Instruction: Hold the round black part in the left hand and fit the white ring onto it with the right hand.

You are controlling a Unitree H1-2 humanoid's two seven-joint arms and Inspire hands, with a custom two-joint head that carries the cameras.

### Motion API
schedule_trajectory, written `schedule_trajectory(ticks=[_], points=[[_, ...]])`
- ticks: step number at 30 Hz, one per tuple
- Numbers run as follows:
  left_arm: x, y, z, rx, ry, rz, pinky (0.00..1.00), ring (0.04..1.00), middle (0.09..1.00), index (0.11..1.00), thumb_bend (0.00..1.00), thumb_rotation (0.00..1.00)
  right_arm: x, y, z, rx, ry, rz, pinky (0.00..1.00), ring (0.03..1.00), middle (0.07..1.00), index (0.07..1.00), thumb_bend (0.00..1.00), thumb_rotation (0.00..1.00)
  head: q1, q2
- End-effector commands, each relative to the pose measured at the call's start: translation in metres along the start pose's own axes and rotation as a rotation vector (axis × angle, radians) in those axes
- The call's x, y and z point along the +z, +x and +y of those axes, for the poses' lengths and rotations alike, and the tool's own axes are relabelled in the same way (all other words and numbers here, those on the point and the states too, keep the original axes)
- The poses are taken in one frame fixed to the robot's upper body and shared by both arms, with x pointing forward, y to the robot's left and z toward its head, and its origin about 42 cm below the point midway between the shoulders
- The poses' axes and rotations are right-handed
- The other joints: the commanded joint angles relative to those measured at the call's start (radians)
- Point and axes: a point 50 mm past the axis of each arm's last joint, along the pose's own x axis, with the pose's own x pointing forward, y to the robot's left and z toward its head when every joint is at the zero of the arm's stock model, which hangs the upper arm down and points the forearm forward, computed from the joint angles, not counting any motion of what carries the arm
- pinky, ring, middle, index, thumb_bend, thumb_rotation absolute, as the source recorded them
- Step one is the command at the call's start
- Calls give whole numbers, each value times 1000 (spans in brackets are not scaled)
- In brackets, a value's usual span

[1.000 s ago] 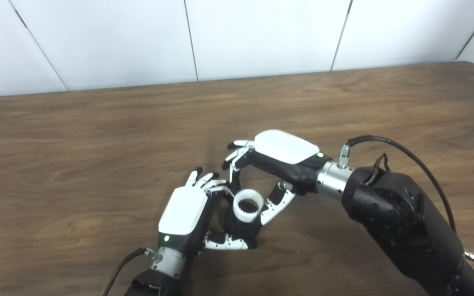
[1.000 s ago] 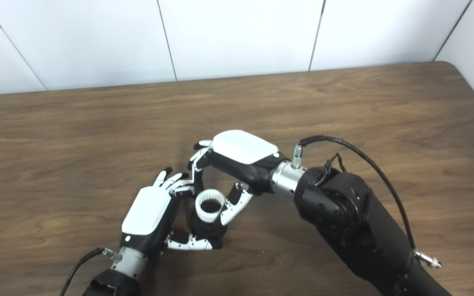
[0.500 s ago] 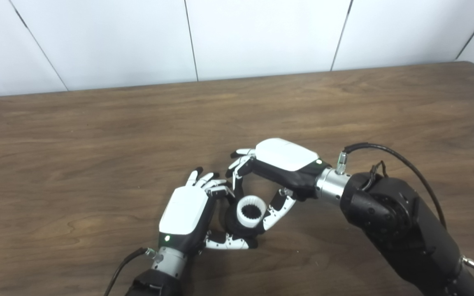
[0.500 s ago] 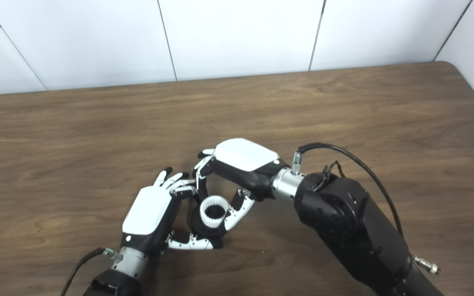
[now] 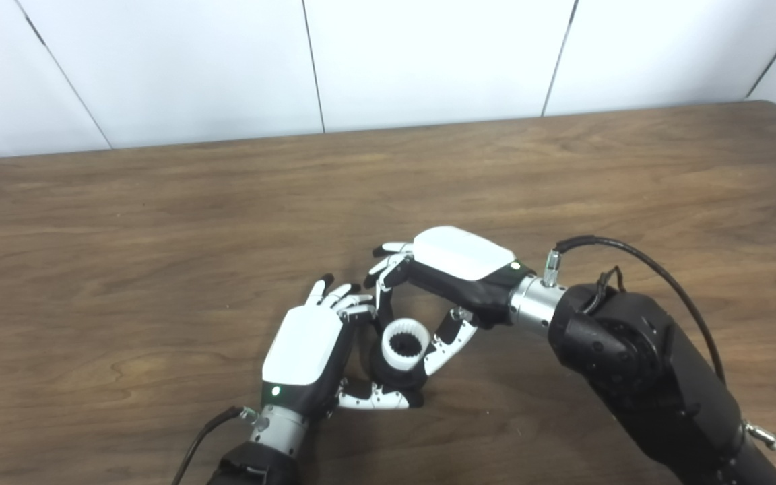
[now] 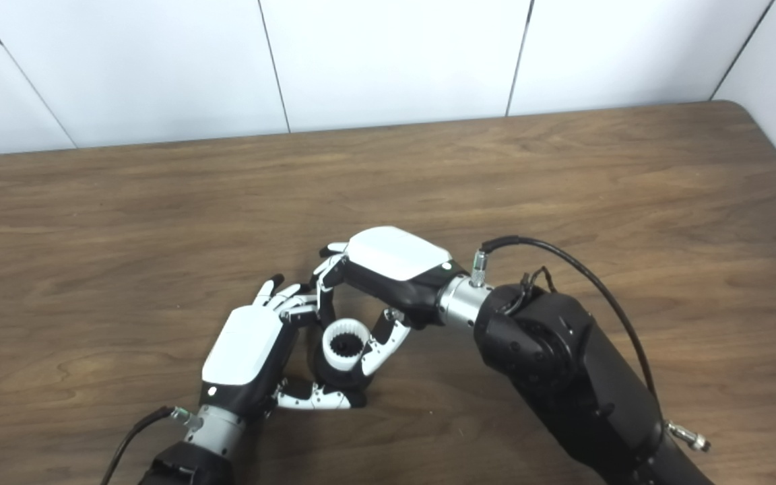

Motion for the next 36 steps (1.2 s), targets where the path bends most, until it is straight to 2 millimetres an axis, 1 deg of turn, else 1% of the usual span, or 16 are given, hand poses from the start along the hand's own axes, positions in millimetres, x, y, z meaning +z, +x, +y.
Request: schedule_trajectory(ticks=[1,12,19,36], points=[[8,1,-1,-14,3,-21,1000,888,773,483,522,51,5,3,-9,-53,-24,-27,834,934,801,485,522,132,0,1],[9,2,-3,0,2,-27,1000,880,769,483,522,52,7,5,-8,-49,-14,-30,836,929,802,484,522,132,3,4],[10,2,-2,-6,2,-19,1000,886,774,483,522,52,4,5,-5,-44,-13,-29,840,926,798,484,522,131,7,4],[8,1,-3,-2,-5,-18,1000,889,767,483,523,52,-3,1,-8,-36,9,2,847,939,805,485,522,131,8,7]])
